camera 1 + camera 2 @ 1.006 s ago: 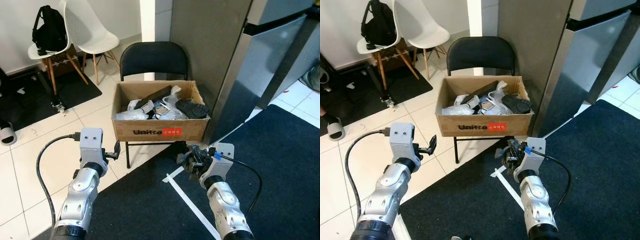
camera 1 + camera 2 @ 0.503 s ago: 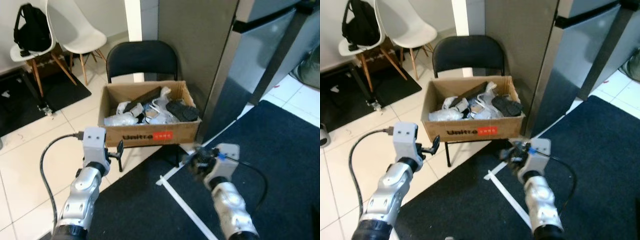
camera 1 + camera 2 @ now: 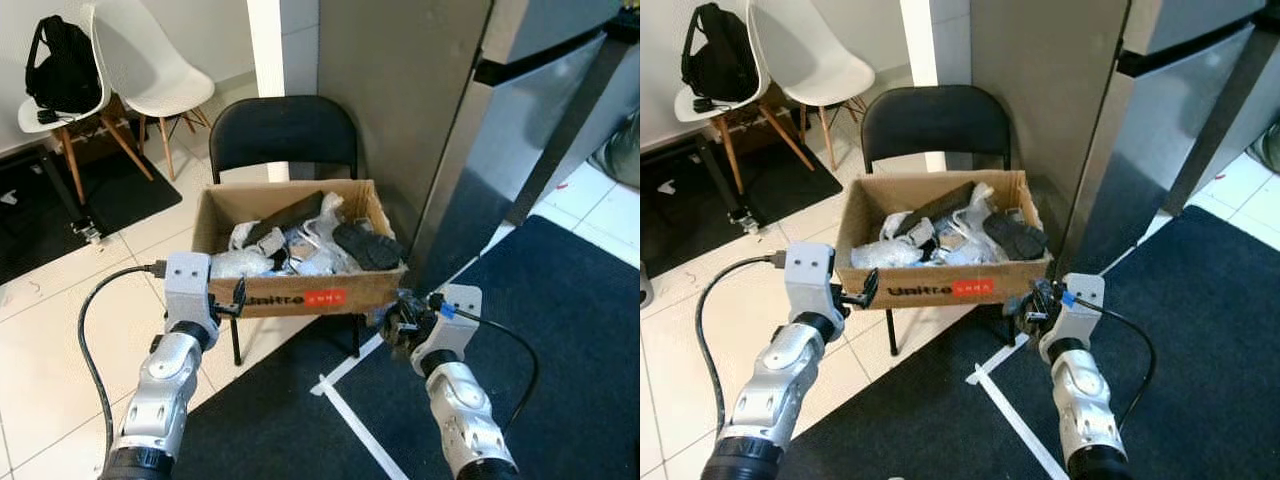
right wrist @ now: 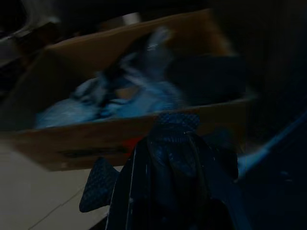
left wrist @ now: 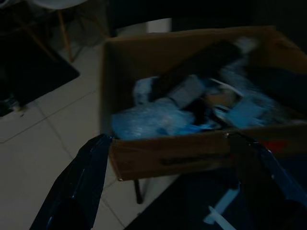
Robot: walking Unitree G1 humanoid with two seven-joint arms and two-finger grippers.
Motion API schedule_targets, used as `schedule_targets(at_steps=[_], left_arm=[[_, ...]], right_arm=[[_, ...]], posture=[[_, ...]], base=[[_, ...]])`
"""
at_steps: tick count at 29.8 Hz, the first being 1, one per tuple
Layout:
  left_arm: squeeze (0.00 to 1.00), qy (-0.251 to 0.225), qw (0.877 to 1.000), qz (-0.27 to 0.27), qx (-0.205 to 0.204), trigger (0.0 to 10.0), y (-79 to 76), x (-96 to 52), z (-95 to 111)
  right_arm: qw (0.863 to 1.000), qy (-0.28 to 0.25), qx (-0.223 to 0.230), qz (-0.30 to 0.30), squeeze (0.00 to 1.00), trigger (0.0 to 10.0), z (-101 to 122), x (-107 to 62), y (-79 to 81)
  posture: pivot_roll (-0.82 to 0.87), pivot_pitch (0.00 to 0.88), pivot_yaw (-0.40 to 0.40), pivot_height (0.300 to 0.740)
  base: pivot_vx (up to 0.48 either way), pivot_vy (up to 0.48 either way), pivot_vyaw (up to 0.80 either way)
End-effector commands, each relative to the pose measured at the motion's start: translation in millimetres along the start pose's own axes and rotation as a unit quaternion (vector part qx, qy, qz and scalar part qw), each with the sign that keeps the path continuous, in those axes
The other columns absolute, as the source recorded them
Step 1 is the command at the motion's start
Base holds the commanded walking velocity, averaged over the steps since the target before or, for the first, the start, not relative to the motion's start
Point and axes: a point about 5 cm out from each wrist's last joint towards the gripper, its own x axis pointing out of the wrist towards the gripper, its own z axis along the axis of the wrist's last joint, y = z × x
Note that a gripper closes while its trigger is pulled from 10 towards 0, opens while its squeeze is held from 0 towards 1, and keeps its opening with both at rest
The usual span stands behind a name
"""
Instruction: Picking trash to rubbish bin
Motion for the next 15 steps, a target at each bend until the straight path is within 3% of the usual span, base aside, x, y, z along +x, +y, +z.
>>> schedule_targets(at_steps=[1, 15], left_arm=[[0.00, 0.011, 1.000, -0.001, 0.007, 10.0, 0.7, -1.3, -5.1], [0.00, 0.003, 1.000, 0.000, 0.004, 10.0, -1.8, 2.1, -0.4]], right_arm=[[1.000, 0.006, -0.001, -0.009, 0.00, 10.0, -3.1, -2.4, -5.4], [1.000, 0.004, -0.002, -0.003, 0.00, 10.0, -1.7, -1.5, -3.1]], posture=[[0.06, 0.136, 0.050, 0.740], [0.06, 0.147, 0.038, 0.740]], base=[[0.334, 0.000, 0.00], [0.335, 0.000, 0.00]])
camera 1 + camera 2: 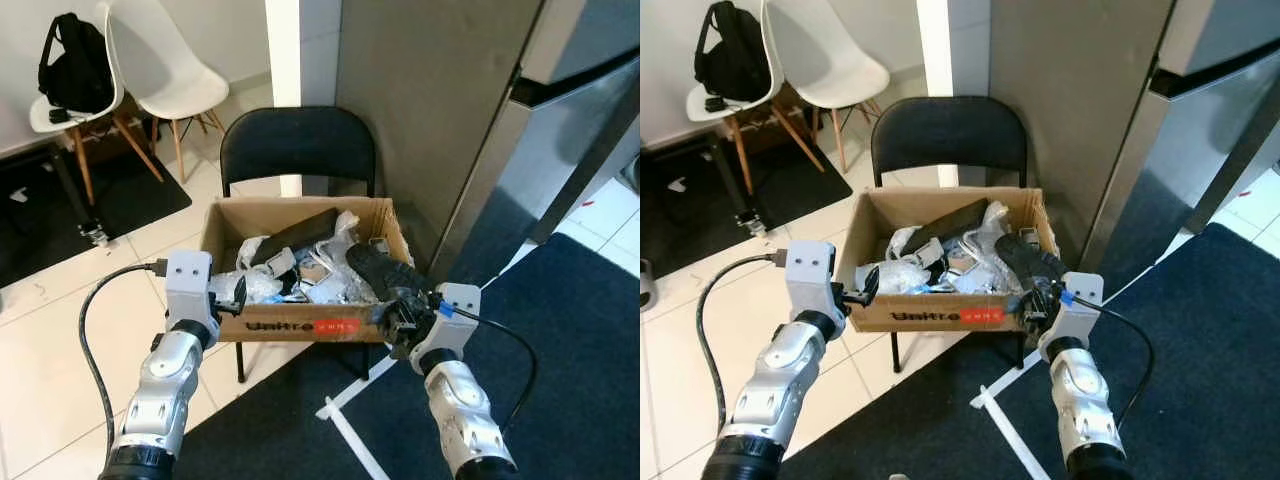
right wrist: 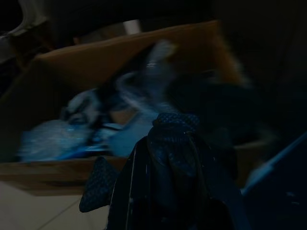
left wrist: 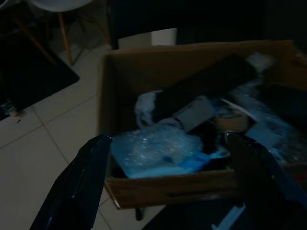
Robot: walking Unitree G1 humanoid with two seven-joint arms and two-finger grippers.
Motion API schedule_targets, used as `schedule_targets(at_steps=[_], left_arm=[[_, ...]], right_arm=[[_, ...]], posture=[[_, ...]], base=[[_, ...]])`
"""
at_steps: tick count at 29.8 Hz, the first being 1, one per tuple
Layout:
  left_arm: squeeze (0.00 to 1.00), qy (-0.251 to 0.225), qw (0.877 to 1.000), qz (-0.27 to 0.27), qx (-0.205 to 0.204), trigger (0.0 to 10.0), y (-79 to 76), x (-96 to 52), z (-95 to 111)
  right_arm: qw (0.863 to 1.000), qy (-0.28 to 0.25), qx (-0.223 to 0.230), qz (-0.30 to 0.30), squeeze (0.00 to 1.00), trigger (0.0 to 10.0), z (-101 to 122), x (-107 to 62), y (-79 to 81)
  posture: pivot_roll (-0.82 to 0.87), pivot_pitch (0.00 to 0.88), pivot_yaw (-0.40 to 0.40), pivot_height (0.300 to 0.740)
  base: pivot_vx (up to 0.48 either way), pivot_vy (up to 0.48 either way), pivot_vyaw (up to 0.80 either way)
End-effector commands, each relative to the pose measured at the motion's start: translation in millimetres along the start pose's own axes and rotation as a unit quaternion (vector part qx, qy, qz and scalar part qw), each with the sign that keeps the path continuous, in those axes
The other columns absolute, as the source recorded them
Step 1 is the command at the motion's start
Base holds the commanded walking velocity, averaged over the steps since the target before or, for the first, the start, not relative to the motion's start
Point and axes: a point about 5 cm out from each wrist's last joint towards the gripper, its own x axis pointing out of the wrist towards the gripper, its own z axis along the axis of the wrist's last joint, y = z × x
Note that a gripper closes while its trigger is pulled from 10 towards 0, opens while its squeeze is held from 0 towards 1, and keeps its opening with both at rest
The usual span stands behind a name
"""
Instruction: Picking trash to rubbish bin
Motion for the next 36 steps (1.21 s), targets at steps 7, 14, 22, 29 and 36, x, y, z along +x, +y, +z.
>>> schedule_targets(at_steps=[7, 14, 22, 29, 36], left_arm=[[0.00, 0.002, 1.000, 0.010, -0.002, 10.0, 2.3, -0.9, -0.5], [0.00, -0.003, 1.000, 0.005, 0.005, 10.0, 2.7, -0.9, 2.6], [0.00, -0.014, 1.000, -0.005, 0.008, 10.0, -1.0, 1.2, 9.2], [0.00, -0.016, 1.000, -0.006, 0.012, 10.0, -0.3, 1.7, 9.9], [0.00, -0.010, 1.000, -0.002, 0.021, 10.0, 1.3, 1.8, 8.5]], right_arm=[[1.000, 0.006, 0.000, 0.005, 0.00, 10.0, -0.8, -0.2, -0.6], [0.999, -0.034, 0.021, 0.019, 0.00, 10.0, 16.5, 6.6, 6.6], [0.996, -0.037, 0.017, 0.082, 0.00, 10.0, 22.2, 12.3, 21.3], [0.993, -0.024, 0.004, 0.115, 0.00, 10.0, 19.2, 15.5, 34.3], [0.992, -0.018, -0.008, 0.123, 0.00, 10.0, 17.0, 18.9, 38.5]], posture=[[0.06, 0.151, 0.031, 0.740], [0.06, 0.140, 0.034, 0.740], [0.06, 0.110, 0.034, 0.740], [0.07, 0.098, 0.031, 0.740], [0.08, 0.105, 0.032, 0.740]], base=[[0.336, 0.000, 0.00], [0.339, 0.000, 0.00], [0.337, 0.000, 0.00], [0.337, 0.000, 0.00], [0.273, 0.000, 0.00]])
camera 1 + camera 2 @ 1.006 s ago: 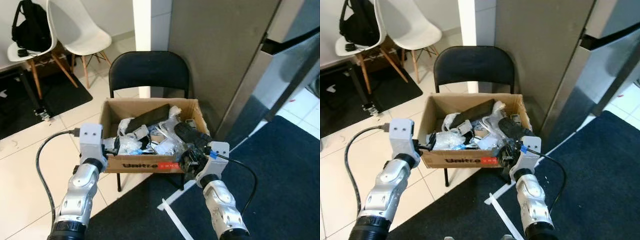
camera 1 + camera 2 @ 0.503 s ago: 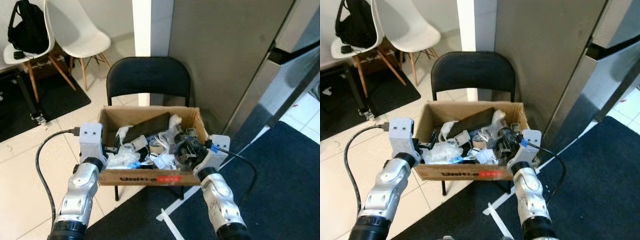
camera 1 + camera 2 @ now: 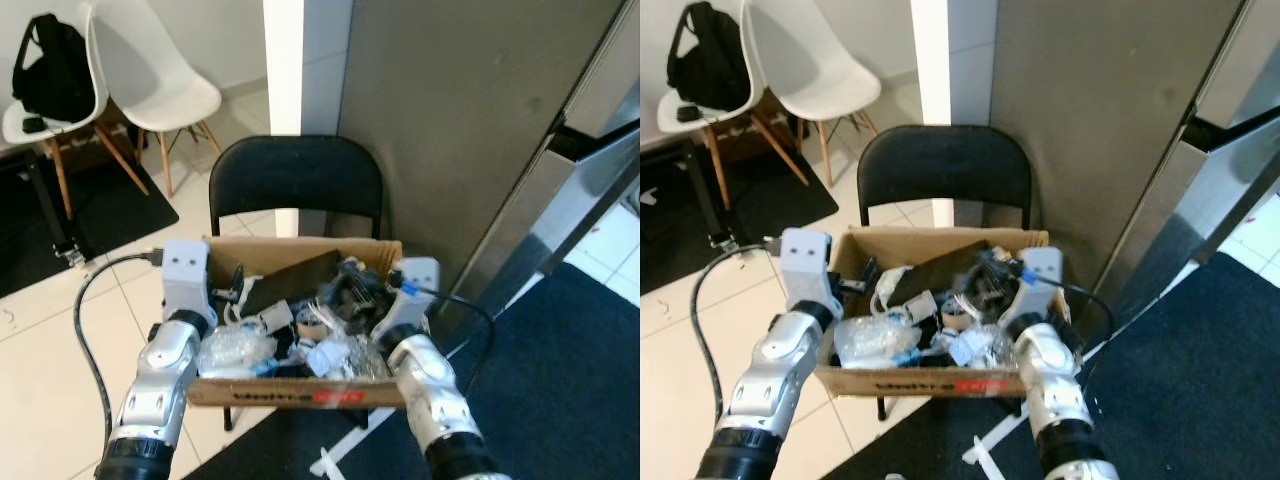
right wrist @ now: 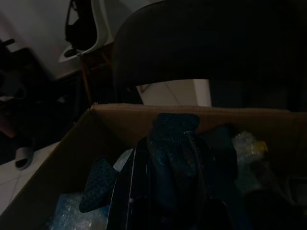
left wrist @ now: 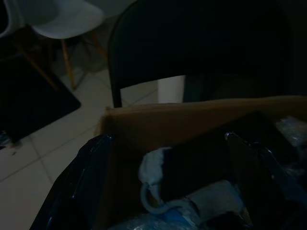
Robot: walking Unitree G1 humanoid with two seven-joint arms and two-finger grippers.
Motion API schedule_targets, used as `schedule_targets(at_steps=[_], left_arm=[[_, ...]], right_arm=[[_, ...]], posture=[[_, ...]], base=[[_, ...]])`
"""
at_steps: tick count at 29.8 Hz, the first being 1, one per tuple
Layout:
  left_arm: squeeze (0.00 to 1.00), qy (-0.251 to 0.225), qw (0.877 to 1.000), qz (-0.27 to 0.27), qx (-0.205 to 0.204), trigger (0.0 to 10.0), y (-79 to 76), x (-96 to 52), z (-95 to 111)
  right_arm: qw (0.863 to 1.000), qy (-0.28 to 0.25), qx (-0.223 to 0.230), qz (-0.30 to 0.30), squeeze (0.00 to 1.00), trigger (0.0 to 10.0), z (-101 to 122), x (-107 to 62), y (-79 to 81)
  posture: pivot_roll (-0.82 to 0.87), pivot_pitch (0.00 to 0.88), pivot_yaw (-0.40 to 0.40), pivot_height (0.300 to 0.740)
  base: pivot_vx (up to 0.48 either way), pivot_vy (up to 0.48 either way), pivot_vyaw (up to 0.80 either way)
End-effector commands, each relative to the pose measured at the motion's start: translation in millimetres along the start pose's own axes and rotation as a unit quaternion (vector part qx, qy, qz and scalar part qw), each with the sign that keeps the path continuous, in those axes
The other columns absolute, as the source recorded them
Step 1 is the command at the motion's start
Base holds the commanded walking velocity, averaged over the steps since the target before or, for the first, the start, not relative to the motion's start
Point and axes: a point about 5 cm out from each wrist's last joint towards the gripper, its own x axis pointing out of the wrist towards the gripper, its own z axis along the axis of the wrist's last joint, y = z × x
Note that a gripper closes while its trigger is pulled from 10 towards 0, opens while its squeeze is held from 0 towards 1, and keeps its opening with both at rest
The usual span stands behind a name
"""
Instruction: Picking trash to rubbish bin
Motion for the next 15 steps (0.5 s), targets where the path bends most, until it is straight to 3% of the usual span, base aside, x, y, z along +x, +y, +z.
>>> schedule_targets(at_steps=[1, 7, 11, 15], left_arm=[[0.00, 0.012, 1.000, 0.002, 0.014, 10.0, 2.5, -2.5, -4.8], [0.00, 0.018, 1.000, -0.005, 0.024, 10.0, -0.1, -2.3, -7.0], [0.00, 0.015, 0.998, -0.029, 0.050, 10.0, -5.7, -4.2, -9.5], [0.00, 0.017, 0.997, -0.036, 0.059, 10.0, -6.4, -3.9, -11.2]], right_arm=[[1.000, 0.012, -0.003, -0.007, 0.00, 10.0, -5.9, -3.8, -4.6], [1.000, 0.024, -0.016, -0.008, 0.00, 10.0, -8.7, -2.6, -5.8], [0.994, 0.094, -0.052, 0.015, 0.00, 10.0, -25.8, -5.9, -8.4], [0.993, 0.103, -0.061, 0.015, 0.00, 10.0, -29.2, -6.4, -10.2]], posture=[[0.08, 0.105, 0.032, 0.740], [0.07, 0.107, 0.034, 0.740], [0.07, 0.110, 0.033, 0.740], [0.07, 0.115, 0.033, 0.740]], base=[[0.000, 0.000, 0.00], [0.000, 0.000, 0.00], [0.000, 0.000, 0.00], [0.000, 0.000, 0.00]])
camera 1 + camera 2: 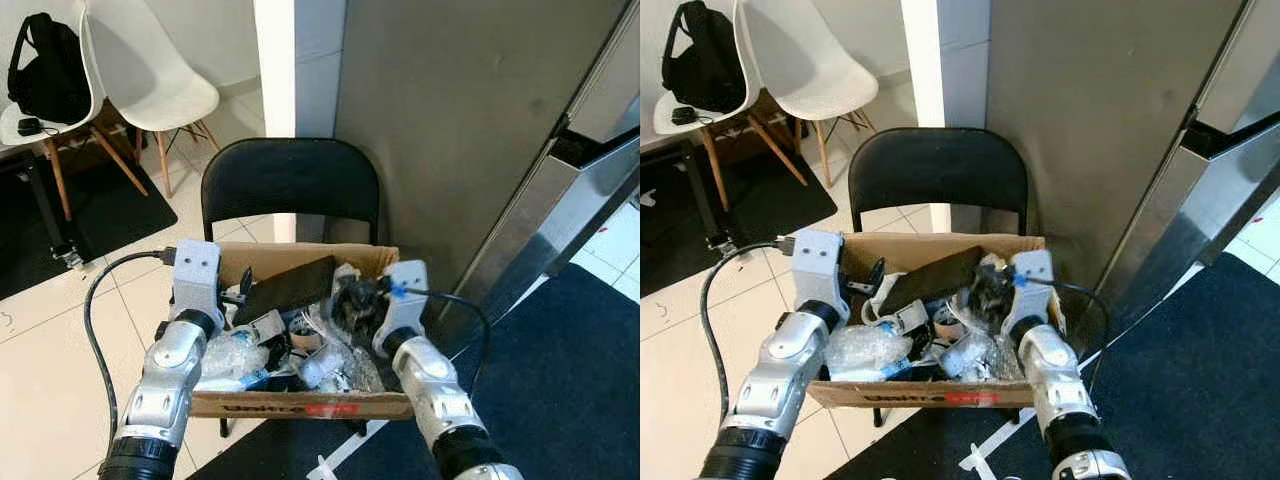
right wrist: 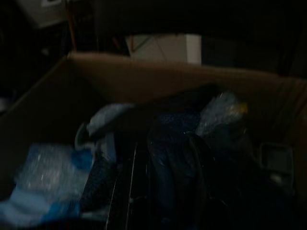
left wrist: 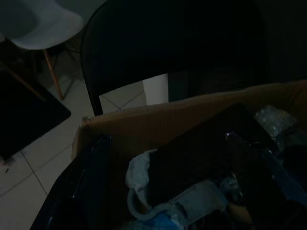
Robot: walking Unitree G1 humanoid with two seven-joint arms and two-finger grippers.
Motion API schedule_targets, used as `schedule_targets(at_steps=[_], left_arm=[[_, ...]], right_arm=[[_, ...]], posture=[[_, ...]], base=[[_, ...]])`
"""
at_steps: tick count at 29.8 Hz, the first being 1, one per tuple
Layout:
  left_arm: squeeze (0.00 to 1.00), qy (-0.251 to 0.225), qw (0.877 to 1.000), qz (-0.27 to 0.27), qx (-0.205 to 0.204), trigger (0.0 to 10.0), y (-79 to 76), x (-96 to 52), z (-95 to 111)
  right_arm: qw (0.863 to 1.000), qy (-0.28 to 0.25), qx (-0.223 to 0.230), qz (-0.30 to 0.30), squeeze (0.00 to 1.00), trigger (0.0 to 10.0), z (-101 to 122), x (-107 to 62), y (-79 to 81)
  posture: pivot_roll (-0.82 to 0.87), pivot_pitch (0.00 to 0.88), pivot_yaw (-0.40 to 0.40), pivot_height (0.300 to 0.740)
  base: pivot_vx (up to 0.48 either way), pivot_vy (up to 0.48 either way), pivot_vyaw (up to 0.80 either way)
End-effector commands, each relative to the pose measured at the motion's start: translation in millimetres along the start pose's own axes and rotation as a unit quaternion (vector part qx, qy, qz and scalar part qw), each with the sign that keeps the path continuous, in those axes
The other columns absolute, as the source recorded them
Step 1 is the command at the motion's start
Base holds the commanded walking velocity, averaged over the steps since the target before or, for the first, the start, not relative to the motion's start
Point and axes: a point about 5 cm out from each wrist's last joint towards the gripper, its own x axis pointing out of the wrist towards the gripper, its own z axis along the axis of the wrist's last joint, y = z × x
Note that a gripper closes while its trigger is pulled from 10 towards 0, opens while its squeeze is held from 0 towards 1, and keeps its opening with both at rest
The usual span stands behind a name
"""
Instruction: Picking trash to rubbish bin
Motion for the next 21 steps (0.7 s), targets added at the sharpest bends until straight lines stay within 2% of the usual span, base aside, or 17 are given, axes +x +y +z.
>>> schedule_targets(at_steps=[1, 8, 12, 15, 17, 21], left_arm=[[0.00, 0.013, 1.000, -0.008, 0.023, 10.0, 1.9, -3.3, -9.0], [0.00, 0.027, 0.999, -0.019, 0.030, 10.0, 4.3, -2.1, -15.9], [0.00, 0.044, 0.996, -0.061, 0.042, 10.0, 1.2, -6.8, -27.4], [0.00, 0.043, 0.995, -0.086, 0.018, 10.0, -1.1, -8.5, -29.7], [0.00, 0.041, 0.995, -0.095, 0.015, 10.0, -2.0, -9.1, -29.9], [0.00, 0.034, 0.987, -0.157, -0.006, 10.0, -14.1, -15.5, -28.3]], right_arm=[[1.000, 0.016, -0.013, 0.004, 0.00, 10.0, -5.7, -0.5, -1.5], [0.997, 0.060, -0.044, 0.008, 0.00, 10.0, -19.9, 0.9, -0.7], [0.996, 0.073, -0.041, 0.008, 0.00, 10.0, -26.1, 2.1, 3.6], [0.996, 0.077, -0.040, 0.023, 0.00, 10.0, -26.8, 6.1, 10.4], [0.996, 0.078, -0.043, 0.028, 0.00, 10.0, -26.7, 7.4, 12.6], [0.993, 0.090, -0.057, 0.044, 0.00, 10.0, -29.4, 9.9, 19.2]], posture=[[0.07, 0.116, 0.032, 0.740], [0.07, 0.120, 0.031, 0.740], [0.07, 0.128, 0.026, 0.740], [0.06, 0.136, 0.019, 0.740], [0.06, 0.142, 0.016, 0.740], [0.07, 0.159, 0.000, 0.740]], base=[[0.000, 0.000, 0.00], [0.000, 0.000, 0.00], [0.000, 0.000, 0.00], [0.000, 0.000, 0.00], [0.000, 0.000, 0.00], [0.000, 0.000, 0.00]])
